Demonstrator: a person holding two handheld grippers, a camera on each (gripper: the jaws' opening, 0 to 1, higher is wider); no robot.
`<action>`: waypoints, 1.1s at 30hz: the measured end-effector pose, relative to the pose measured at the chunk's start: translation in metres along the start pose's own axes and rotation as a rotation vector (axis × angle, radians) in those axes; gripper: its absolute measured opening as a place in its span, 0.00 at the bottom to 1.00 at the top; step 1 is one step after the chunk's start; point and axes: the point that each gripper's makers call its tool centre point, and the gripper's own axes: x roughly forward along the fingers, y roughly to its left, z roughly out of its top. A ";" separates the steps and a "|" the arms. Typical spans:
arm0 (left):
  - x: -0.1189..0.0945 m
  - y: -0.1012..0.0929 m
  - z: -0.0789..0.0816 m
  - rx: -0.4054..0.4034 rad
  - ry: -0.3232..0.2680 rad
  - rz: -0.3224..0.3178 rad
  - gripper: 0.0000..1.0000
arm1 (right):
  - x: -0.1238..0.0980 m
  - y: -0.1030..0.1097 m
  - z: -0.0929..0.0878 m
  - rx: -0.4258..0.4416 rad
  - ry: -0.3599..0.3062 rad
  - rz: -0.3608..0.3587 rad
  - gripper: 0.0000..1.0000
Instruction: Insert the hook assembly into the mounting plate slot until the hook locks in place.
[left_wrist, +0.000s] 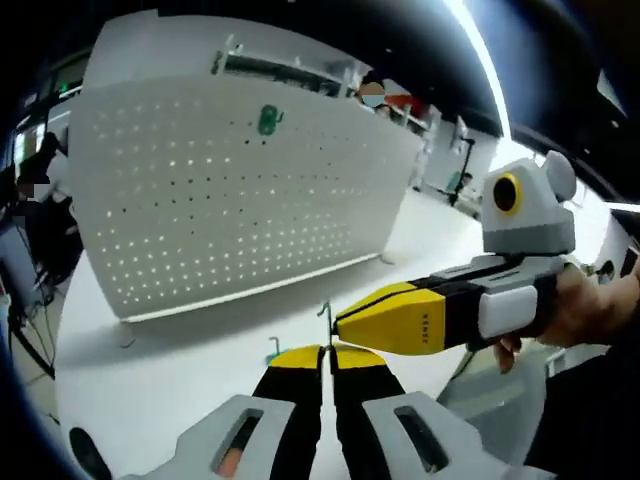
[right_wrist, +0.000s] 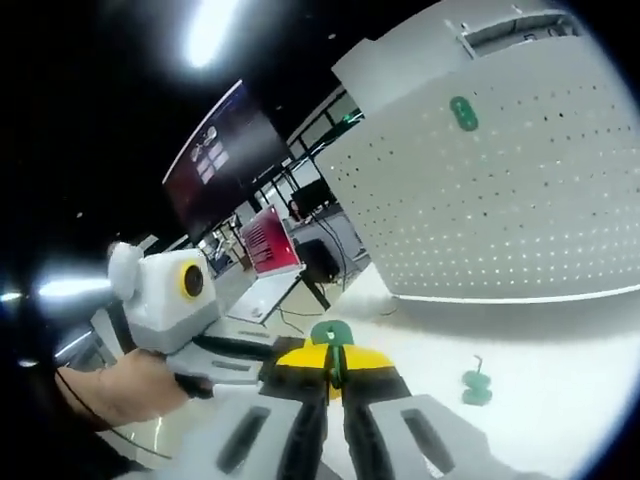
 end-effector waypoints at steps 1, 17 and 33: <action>0.000 0.000 0.001 0.036 -0.006 0.008 0.03 | 0.000 0.001 0.001 -0.004 -0.001 0.000 0.00; 0.000 0.009 -0.006 -0.009 -0.014 0.028 0.45 | -0.001 -0.008 0.022 -0.073 -0.070 -0.057 0.00; -0.006 -0.009 -0.008 0.002 -0.067 -0.060 0.97 | -0.003 -0.025 0.062 -0.147 -0.251 -0.195 0.00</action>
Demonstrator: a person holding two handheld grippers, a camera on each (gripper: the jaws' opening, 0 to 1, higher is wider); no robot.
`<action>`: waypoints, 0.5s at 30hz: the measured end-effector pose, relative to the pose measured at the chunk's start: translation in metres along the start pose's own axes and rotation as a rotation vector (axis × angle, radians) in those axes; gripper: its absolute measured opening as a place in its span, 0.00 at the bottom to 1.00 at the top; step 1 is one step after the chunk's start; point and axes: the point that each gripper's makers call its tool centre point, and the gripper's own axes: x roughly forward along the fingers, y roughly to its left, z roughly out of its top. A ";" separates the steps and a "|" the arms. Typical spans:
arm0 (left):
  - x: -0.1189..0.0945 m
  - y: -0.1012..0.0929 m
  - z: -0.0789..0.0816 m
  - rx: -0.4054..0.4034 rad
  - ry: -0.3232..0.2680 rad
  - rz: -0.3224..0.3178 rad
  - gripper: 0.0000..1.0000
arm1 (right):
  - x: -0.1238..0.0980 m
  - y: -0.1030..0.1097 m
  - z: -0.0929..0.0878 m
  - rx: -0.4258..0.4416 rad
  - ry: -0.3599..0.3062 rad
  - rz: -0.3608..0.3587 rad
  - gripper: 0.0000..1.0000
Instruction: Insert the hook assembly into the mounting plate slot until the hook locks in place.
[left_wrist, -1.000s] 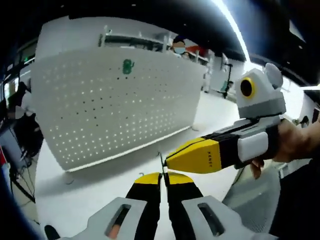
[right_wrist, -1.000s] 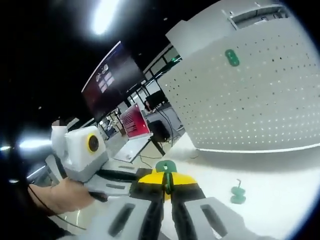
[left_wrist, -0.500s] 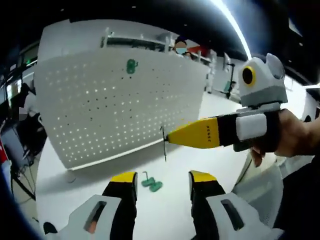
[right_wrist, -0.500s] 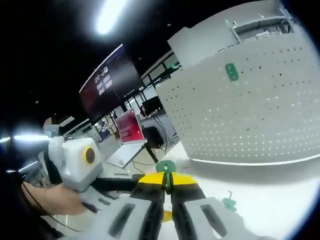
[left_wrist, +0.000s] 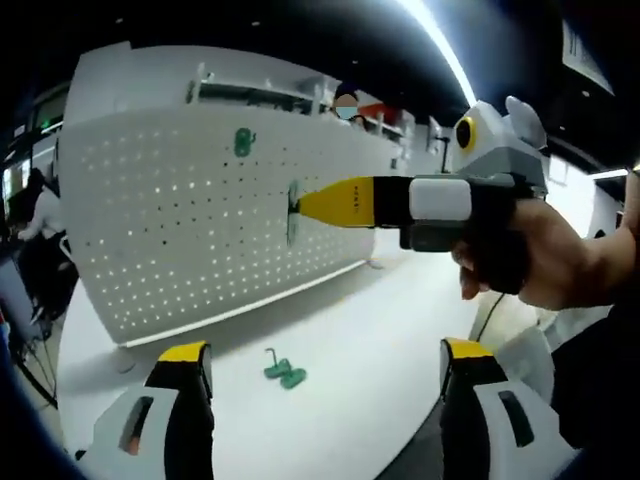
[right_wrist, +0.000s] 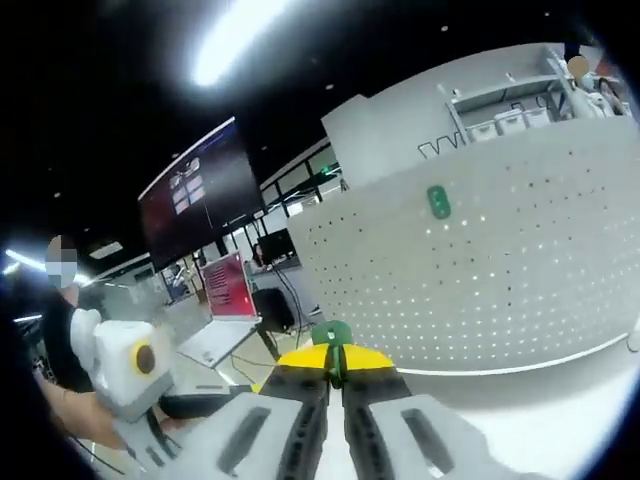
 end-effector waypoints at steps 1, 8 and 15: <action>0.000 0.000 0.000 -0.002 -0.004 0.000 0.98 | 0.002 -0.001 0.001 -0.001 -0.009 -0.007 0.00; -0.004 0.007 0.002 -0.016 -0.025 0.048 1.00 | 0.012 -0.028 0.023 -0.070 -0.099 -0.126 0.00; -0.007 0.016 -0.012 -0.020 0.021 0.072 0.98 | 0.019 -0.060 0.064 -0.079 -0.234 -0.247 0.00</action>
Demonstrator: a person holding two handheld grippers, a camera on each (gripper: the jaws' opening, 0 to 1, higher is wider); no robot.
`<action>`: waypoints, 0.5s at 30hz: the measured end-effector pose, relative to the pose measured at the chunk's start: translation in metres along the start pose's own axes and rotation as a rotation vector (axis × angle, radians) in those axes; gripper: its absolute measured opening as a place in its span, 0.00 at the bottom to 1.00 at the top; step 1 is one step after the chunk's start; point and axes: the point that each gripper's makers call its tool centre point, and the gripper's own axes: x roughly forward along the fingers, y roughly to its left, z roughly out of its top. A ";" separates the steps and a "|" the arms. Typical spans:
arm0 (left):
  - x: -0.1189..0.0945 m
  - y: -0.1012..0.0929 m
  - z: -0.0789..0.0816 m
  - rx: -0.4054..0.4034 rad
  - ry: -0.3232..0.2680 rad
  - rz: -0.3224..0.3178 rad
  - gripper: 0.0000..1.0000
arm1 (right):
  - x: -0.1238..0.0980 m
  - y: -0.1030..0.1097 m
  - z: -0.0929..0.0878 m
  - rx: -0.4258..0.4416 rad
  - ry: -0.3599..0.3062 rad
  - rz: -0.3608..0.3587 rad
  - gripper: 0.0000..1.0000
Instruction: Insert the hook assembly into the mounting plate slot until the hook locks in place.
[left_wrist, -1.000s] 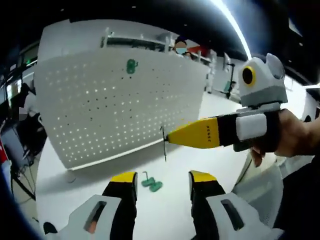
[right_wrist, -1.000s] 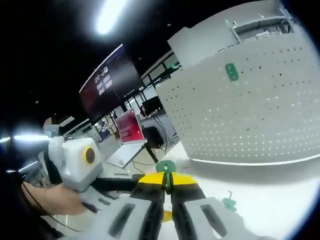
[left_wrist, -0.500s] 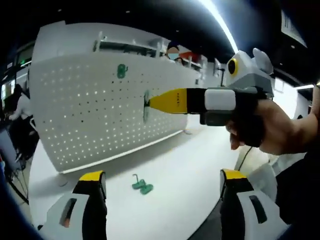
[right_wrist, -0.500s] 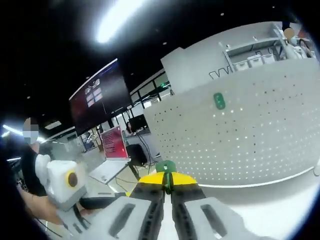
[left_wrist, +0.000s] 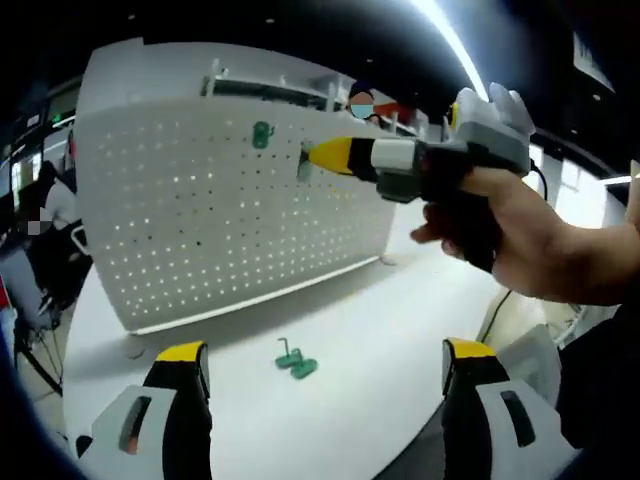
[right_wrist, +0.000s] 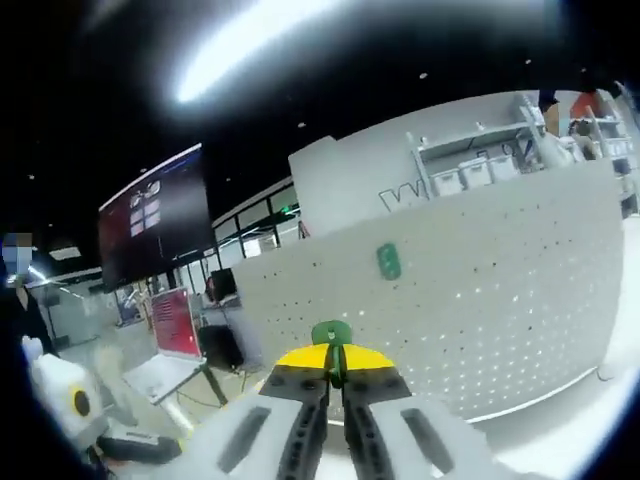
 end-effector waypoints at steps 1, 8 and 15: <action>0.000 0.002 -0.001 -0.006 0.000 0.002 0.97 | 0.006 -0.003 0.000 0.002 0.007 -0.001 0.00; 0.001 0.007 -0.004 0.000 0.019 0.007 0.96 | 0.033 -0.030 0.012 0.004 -0.025 -0.078 0.00; 0.006 0.004 -0.004 -0.004 0.018 -0.023 0.98 | 0.059 -0.050 0.022 -0.073 -0.041 -0.124 0.00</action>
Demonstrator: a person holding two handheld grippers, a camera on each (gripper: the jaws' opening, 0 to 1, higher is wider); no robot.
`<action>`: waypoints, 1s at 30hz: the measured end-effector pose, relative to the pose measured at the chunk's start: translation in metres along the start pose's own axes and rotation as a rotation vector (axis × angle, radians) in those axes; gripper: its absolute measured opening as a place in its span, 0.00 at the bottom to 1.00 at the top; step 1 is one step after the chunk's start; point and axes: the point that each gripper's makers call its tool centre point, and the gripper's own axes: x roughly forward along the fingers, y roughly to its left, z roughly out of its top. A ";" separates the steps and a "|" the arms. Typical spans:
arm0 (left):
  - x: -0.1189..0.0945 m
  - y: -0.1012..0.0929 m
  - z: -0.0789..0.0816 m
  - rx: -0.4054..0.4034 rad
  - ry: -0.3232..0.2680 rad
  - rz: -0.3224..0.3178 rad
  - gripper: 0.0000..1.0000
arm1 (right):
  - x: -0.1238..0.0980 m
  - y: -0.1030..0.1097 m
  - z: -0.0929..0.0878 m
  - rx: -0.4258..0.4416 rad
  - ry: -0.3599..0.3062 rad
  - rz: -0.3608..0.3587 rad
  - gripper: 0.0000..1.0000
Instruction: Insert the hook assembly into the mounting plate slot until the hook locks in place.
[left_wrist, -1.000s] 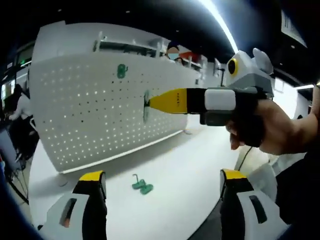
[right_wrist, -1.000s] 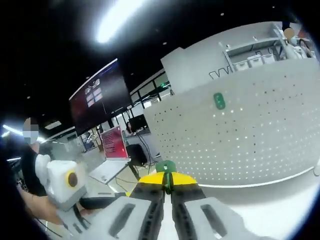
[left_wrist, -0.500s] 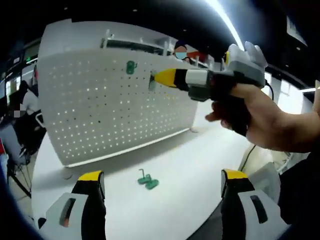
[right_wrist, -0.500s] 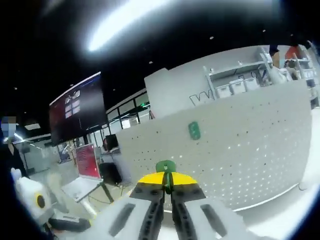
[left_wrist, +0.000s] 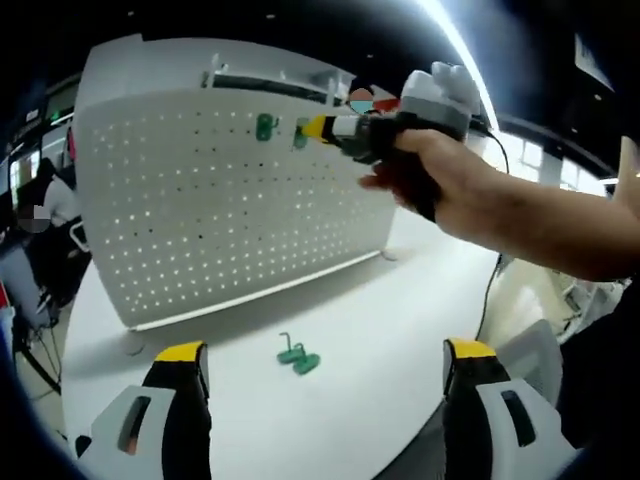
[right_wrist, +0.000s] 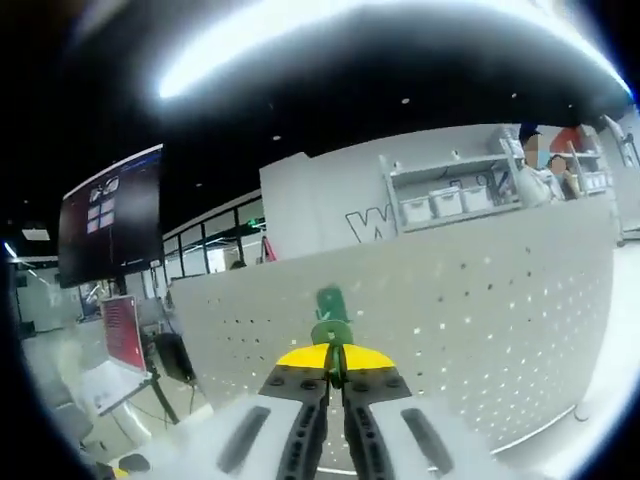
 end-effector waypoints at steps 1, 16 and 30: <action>0.000 0.000 0.000 -0.002 -0.001 -0.001 0.98 | 0.005 -0.005 0.003 -0.005 -0.007 -0.013 0.00; -0.001 0.015 -0.013 -0.055 0.028 0.016 0.99 | 0.034 -0.027 0.024 -0.049 -0.042 -0.076 0.00; 0.001 0.021 -0.011 -0.059 0.030 0.007 0.96 | 0.040 -0.034 0.023 -0.067 -0.033 -0.116 0.00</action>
